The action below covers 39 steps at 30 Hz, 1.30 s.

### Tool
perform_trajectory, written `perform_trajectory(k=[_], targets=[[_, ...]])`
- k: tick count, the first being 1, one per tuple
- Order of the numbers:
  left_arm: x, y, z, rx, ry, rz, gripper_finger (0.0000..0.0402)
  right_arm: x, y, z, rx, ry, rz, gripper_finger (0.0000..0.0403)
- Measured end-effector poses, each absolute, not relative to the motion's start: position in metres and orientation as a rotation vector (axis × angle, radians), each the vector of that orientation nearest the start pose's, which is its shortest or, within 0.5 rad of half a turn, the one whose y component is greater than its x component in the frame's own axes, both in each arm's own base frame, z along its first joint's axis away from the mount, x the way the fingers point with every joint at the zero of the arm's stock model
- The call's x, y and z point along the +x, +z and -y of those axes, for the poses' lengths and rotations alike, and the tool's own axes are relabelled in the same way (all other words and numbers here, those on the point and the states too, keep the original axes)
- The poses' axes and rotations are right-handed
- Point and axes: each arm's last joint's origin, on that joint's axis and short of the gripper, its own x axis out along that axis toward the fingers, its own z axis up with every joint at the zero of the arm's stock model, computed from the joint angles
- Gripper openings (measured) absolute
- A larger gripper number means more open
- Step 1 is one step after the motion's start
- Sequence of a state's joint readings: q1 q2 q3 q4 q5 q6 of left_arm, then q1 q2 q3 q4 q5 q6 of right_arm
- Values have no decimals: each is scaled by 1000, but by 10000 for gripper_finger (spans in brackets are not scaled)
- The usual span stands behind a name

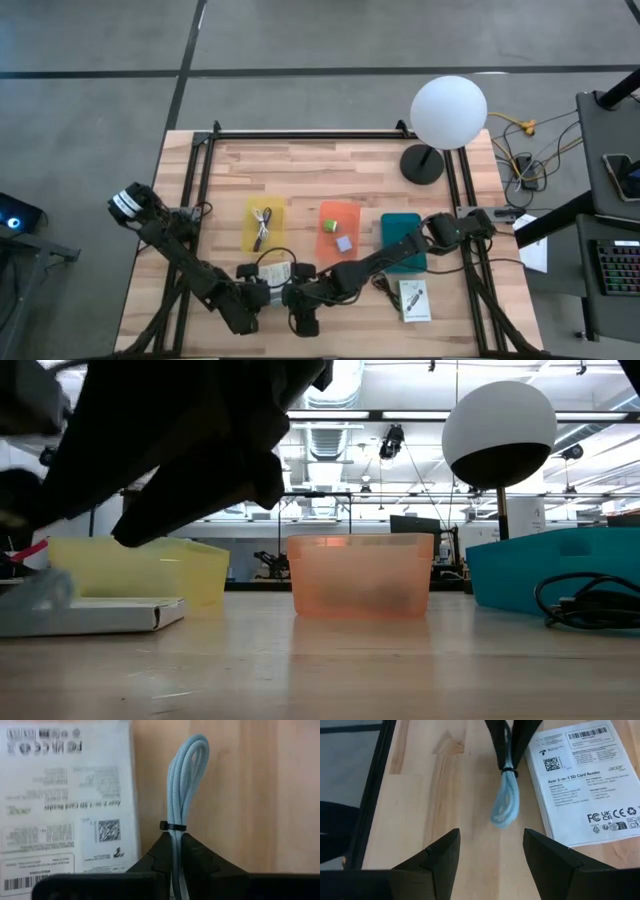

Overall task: Pick and place items into bin
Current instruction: Put the light blue charger cable into the yellow bin

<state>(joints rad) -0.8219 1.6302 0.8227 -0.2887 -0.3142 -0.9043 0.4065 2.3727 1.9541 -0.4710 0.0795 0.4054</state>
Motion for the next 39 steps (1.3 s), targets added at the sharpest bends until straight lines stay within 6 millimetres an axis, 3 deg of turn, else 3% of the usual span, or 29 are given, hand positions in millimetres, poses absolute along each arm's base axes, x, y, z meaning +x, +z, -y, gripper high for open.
perform_trajectory(k=[8, 20, 28, 32, 39], targets=[[206, 184, 205, -207, 59, -955, 10, 474, 192, -200, 161, 73, -844, 203], [178, 221, 172, -482, 344, -847, 10, 453, 225, -181, 35, -285, -817, 203], [152, 242, 129, -870, 634, -559, 10, 445, 229, -177, 161, -421, -812, 203], [137, 246, 111, -943, 642, -468, 10, 445, 229, -179, 227, -449, -790, 203], [124, 249, 95, -994, 617, -387, 10, 445, 230, -183, 236, -442, -781, 203]])
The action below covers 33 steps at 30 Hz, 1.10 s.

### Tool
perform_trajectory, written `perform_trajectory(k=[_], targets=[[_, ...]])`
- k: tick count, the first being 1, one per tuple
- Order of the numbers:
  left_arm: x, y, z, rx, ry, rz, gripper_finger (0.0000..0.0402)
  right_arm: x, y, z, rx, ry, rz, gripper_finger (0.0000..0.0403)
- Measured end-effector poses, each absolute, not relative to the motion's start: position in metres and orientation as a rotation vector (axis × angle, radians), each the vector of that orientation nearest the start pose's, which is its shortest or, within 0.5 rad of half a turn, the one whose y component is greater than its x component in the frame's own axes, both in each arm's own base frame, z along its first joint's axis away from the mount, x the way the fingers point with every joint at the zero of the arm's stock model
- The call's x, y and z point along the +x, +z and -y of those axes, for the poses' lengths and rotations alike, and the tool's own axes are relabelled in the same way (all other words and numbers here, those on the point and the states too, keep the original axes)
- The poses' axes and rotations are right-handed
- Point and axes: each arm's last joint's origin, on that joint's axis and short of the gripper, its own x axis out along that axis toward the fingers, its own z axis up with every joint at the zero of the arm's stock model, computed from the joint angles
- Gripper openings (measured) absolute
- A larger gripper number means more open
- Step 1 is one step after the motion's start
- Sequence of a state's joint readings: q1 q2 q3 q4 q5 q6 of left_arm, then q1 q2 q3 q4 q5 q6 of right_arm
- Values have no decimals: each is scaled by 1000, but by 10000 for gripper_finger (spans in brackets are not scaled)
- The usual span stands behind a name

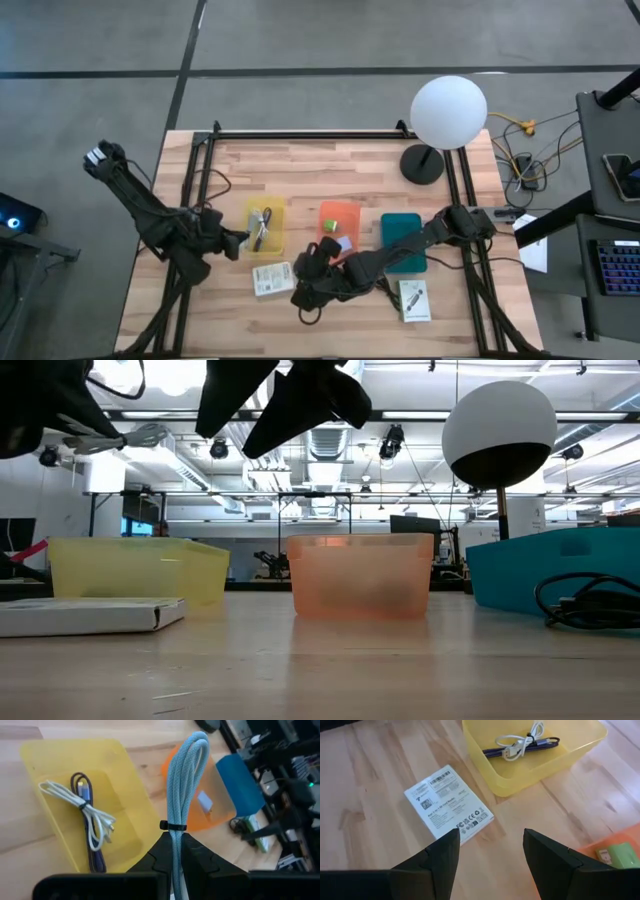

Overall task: Pick and place items into bin
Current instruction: Put the light blue charger cable into the yellow bin

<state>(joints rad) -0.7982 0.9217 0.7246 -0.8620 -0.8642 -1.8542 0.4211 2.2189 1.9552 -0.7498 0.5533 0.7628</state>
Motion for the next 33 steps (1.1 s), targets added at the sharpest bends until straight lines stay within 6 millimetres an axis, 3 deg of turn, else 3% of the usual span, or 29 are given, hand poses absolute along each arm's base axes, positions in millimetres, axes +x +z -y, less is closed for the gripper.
perform_trajectory(k=[25, 33], targets=[[121, 252, 90, -1022, 610, -338, 10, 442, 229, -191, 231, -423, -779, 203], [128, 232, 75, -1112, 673, -315, 10, 442, 229, -191, 286, -446, -768, 203]])
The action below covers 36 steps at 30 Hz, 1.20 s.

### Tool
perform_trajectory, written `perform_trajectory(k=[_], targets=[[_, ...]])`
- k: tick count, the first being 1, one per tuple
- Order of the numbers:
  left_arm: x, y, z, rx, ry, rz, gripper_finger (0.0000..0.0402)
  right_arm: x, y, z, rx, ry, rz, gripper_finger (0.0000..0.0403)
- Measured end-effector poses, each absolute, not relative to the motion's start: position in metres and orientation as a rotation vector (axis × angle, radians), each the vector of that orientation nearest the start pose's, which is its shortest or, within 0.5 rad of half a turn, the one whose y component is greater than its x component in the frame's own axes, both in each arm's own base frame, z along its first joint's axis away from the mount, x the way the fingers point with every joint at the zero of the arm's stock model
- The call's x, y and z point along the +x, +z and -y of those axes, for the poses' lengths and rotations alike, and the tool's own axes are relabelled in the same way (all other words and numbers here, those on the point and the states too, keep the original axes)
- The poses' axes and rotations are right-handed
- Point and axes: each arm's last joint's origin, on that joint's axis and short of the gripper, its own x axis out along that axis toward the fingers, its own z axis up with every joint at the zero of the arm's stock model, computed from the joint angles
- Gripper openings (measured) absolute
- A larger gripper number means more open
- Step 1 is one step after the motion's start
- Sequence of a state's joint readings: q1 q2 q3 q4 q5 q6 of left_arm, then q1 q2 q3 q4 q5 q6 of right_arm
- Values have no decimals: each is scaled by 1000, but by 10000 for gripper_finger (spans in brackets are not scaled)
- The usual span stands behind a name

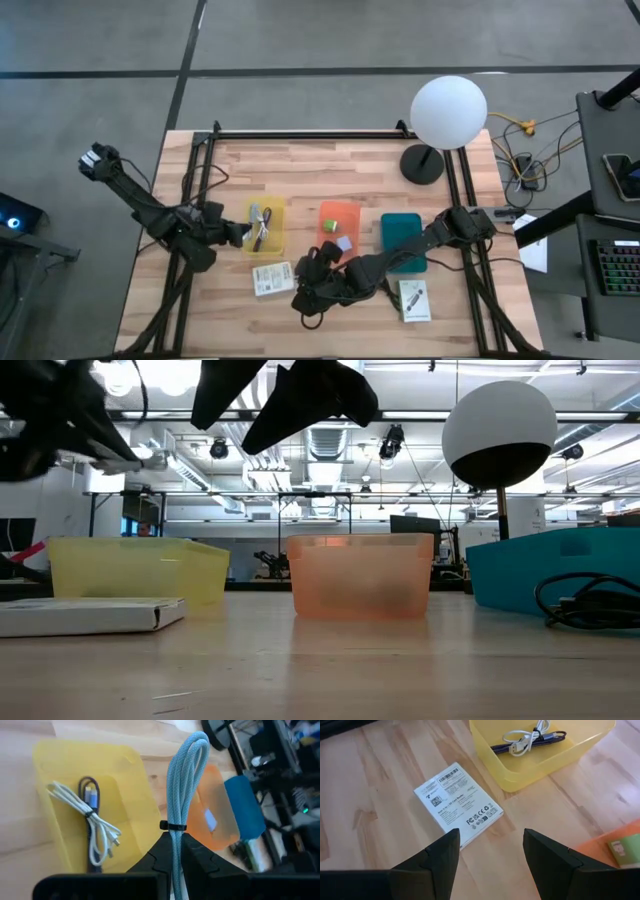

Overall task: Pick and place items into bin
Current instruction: Put the light blue charger cable into the yellow bin, then adjust the orange bin

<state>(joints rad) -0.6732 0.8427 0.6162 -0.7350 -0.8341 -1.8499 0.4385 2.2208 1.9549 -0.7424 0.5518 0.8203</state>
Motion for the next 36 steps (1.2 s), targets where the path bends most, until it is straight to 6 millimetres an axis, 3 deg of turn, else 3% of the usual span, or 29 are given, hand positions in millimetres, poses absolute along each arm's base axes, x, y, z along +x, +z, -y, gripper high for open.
perform_trajectory(k=[8, 12, 27, 31, 36], targets=[[135, 184, 50, -1457, 721, -123, 11, 441, 229, -193, 353, -469, -754, 203], [135, 173, 48, -1554, 723, -126, 14, 438, 229, -199, 375, -470, -752, 203], [150, 175, 56, -1478, 760, -179, 167, 436, 228, -202, 368, -466, -759, 203], [151, 183, 57, -1427, 717, -195, 187, 436, 228, -201, 347, -460, -766, 203], [156, 207, 59, -1307, 623, -203, 190, 436, 228, -201, 330, -456, -773, 203]])
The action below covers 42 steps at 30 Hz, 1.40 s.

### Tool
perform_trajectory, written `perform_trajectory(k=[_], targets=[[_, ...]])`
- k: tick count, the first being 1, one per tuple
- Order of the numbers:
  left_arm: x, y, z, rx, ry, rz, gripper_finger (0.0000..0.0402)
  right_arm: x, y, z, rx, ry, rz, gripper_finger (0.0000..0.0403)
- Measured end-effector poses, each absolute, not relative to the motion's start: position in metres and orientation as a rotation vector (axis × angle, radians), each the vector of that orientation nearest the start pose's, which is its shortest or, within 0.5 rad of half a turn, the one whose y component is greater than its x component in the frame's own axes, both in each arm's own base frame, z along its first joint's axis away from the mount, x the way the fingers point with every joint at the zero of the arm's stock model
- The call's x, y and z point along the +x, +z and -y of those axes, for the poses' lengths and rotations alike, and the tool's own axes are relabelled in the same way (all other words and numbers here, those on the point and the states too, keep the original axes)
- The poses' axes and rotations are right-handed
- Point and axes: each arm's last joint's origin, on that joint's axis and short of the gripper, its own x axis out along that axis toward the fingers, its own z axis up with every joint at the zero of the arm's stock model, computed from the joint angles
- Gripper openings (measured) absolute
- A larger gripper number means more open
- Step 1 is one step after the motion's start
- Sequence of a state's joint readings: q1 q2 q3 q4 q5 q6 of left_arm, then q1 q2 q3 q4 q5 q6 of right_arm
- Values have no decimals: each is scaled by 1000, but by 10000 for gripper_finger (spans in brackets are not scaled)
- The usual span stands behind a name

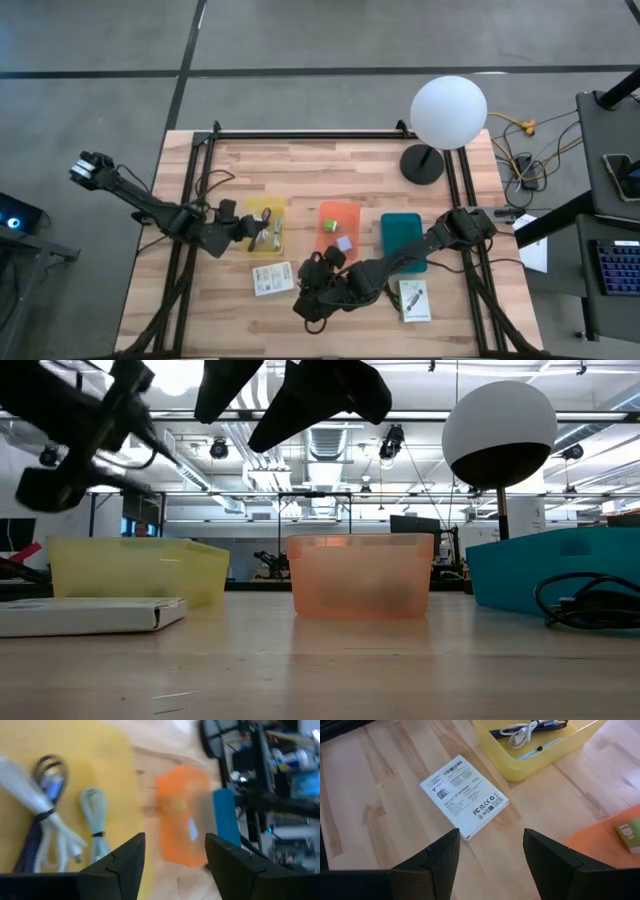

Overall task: Pick and place items into bin
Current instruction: Adjust the orange bin

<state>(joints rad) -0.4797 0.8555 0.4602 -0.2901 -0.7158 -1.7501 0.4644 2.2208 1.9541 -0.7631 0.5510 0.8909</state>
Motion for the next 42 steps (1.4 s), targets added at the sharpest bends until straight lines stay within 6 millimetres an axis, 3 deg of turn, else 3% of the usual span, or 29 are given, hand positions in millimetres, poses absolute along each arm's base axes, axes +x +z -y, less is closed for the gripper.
perform_trajectory(k=[5, 10, 14, 20, 24, 29, 34, 42], targets=[[163, 236, 64, -1115, 488, -204, 190, 437, 228, -198, 311, -449, -781, 203], [175, 266, 78, -818, 52, -235, 189, 438, 227, -197, 297, -405, -814, 203], [182, 258, 94, -721, -127, -405, 189, 440, 223, -195, 288, -321, -882, 203], [188, 217, 131, -673, -120, -680, 161, 444, 213, -191, 253, -294, -919, 203], [193, 198, 152, -665, -103, -781, 103, 443, 209, -190, 251, -291, -934, 203], [204, 184, 165, -658, -31, -824, 13, 442, 205, -189, 253, -291, -937, 203], [205, 177, 165, -642, 101, -897, 5, 448, 202, -184, 319, -257, -925, 203], [181, 179, 165, -561, 363, -1078, 1, 457, 182, -162, 487, -269, -925, 203]])
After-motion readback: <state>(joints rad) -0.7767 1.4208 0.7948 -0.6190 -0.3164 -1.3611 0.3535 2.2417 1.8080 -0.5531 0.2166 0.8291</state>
